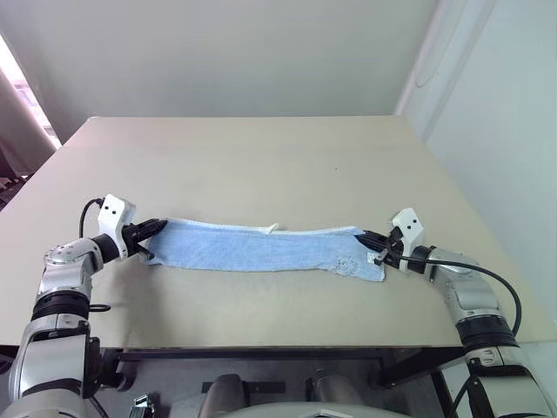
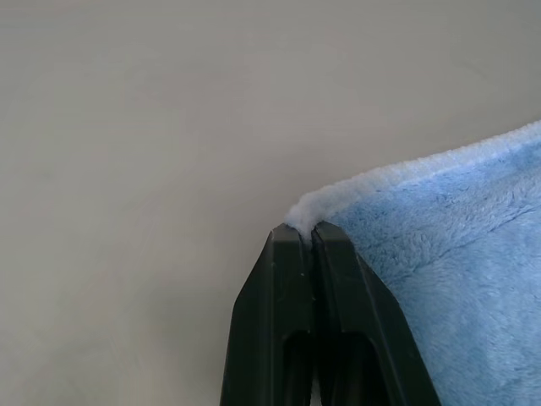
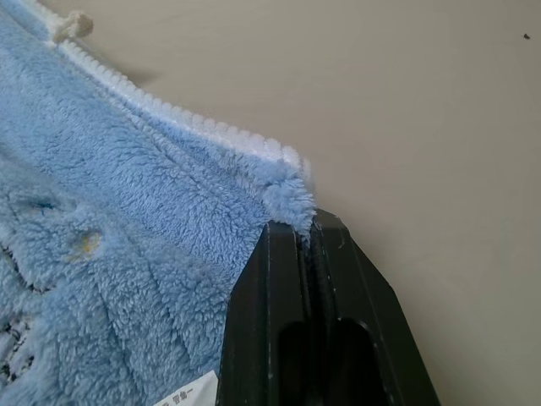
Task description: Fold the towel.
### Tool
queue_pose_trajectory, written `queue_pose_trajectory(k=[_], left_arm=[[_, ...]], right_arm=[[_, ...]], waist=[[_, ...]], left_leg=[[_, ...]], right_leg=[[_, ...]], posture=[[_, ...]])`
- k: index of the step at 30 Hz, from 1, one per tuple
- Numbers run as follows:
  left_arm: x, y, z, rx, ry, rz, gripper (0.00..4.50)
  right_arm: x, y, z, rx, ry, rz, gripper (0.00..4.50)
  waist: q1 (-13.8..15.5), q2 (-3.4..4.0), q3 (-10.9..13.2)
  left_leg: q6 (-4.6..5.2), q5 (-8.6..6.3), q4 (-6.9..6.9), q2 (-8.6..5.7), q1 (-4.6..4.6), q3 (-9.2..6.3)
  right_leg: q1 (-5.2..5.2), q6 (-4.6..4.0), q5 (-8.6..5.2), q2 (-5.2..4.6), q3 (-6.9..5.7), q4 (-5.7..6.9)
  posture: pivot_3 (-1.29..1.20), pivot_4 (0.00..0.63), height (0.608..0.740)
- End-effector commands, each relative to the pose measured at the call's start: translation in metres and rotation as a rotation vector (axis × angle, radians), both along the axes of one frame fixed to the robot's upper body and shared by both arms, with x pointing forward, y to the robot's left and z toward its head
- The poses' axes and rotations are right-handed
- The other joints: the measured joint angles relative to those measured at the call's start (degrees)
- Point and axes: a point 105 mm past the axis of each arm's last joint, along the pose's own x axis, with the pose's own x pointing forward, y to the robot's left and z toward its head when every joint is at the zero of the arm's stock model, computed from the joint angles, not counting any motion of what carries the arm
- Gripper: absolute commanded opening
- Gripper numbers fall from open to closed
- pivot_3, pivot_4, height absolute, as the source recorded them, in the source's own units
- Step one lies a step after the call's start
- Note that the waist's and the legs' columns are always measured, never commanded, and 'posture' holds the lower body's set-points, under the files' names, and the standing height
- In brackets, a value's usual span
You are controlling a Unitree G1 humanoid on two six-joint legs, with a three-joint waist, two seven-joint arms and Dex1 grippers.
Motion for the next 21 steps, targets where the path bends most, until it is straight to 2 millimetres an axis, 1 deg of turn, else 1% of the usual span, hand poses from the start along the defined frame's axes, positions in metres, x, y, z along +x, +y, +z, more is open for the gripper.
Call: queue_pose_trajectory(k=[1,4,6,7,10,13,14,15,16,18,19,20,21], left_arm=[[0.013,0.004,0.011,0.053,-0.070,0.069,0.04],[0.016,-0.004,0.010,0.028,-0.053,0.039,0.04],[0.016,-0.004,0.007,0.025,-0.038,0.044,0.04],[0.017,-0.003,0.007,0.024,-0.036,0.051,0.25],[0.017,-0.002,0.008,0.009,-0.038,0.059,1.03],[0.017,0.001,0.009,0.014,-0.041,0.072,2.16],[0.017,0.003,0.009,0.021,-0.043,0.080,2.57],[0.017,0.005,0.010,0.027,-0.043,0.089,2.87],[0.016,0.009,0.010,0.041,-0.034,0.097,3.26],[0.013,0.015,0.015,0.046,-0.054,0.105,3.27],[0.013,0.020,0.020,0.034,-0.068,0.121,3.27],[0.013,0.027,0.029,0.019,-0.093,0.146,3.27],[0.013,0.033,0.037,0.010,-0.118,0.170,3.27]], right_arm=[[0.009,0.000,0.006,-0.011,-0.018,-0.021,0.00],[0.011,-0.001,0.001,-0.019,0.018,-0.038,0.00],[0.015,-0.004,-0.003,-0.029,0.058,-0.079,0.00],[0.015,-0.004,-0.005,-0.031,0.089,-0.084,0.00],[0.014,-0.003,-0.002,-0.006,0.122,-0.088,0.72],[0.013,-0.003,0.003,0.021,0.126,-0.092,1.79],[0.012,-0.003,0.004,0.022,0.127,-0.087,2.20],[0.011,-0.003,0.005,0.022,0.126,-0.084,2.49],[0.010,-0.005,0.006,0.030,0.129,-0.095,2.88],[0.008,-0.009,0.009,0.063,0.165,-0.108,3.61],[0.005,-0.010,0.012,0.093,0.202,-0.106,3.91],[0.006,-0.016,0.018,0.154,0.251,-0.135,4.30],[0.007,-0.022,0.025,0.218,0.290,-0.174,4.30]], waist=[[0.0,0.00,0.0],[0.0,0.00,0.0],[0.0,0.00,0.0],[0.0,0.00,0.0],[0.0,-0.01,0.0],[0.0,-0.01,0.0],[0.0,-0.01,0.0],[0.0,-0.01,0.0],[0.0,-0.01,0.0],[-0.1,-0.01,0.0],[-0.1,0.00,0.0],[0.0,0.00,0.0],[0.0,0.00,0.0]], left_leg=[[0.00,0.00,0.00,0.00,0.00,-0.01],[0.00,0.00,0.05,0.00,-0.01,-0.02],[0.00,0.00,0.05,0.00,-0.01,-0.02],[0.00,0.00,0.04,-0.01,-0.01,-0.02],[0.00,0.00,0.04,0.00,0.00,-0.03],[0.00,0.00,0.03,0.00,-0.01,-0.04],[0.00,0.00,0.03,0.00,-0.01,-0.04],[0.00,0.00,0.03,0.00,-0.02,-0.04],[0.00,0.00,0.03,0.00,-0.02,-0.04],[0.00,0.00,0.02,0.00,-0.02,-0.04],[0.00,0.00,0.02,0.00,-0.03,-0.04],[0.00,0.00,0.01,0.00,-0.03,-0.04],[0.00,0.00,0.00,0.00,-0.04,-0.04]], right_leg=[[0.00,0.00,0.00,0.00,0.00,0.00],[0.02,0.02,0.01,0.02,0.00,0.00],[0.02,0.02,0.01,0.02,0.00,-0.01],[0.02,0.02,0.01,0.02,0.00,-0.01],[0.03,0.02,0.02,0.03,0.00,0.00],[0.03,0.02,0.01,0.03,0.00,-0.01],[0.02,0.02,0.01,0.03,0.00,-0.01],[0.02,0.02,0.01,0.03,0.00,-0.01],[0.02,0.02,0.01,0.03,0.00,-0.01],[0.00,0.01,0.01,0.03,0.00,-0.01],[-0.02,0.01,0.01,0.03,0.00,-0.01],[-0.02,0.01,0.00,0.03,0.00,-0.01],[-0.02,0.00,0.00,0.03,0.00,-0.01]], posture=[[0.00,0.000,0.740],[0.00,0.000,0.740],[0.00,0.000,0.740],[0.00,0.000,0.740],[0.00,0.000,0.740],[0.00,0.000,0.740],[0.00,0.000,0.740],[0.00,0.000,0.740],[0.00,0.000,0.740],[0.00,0.000,0.740],[0.00,0.000,0.740],[0.00,0.000,0.740],[0.00,0.000,0.740]])
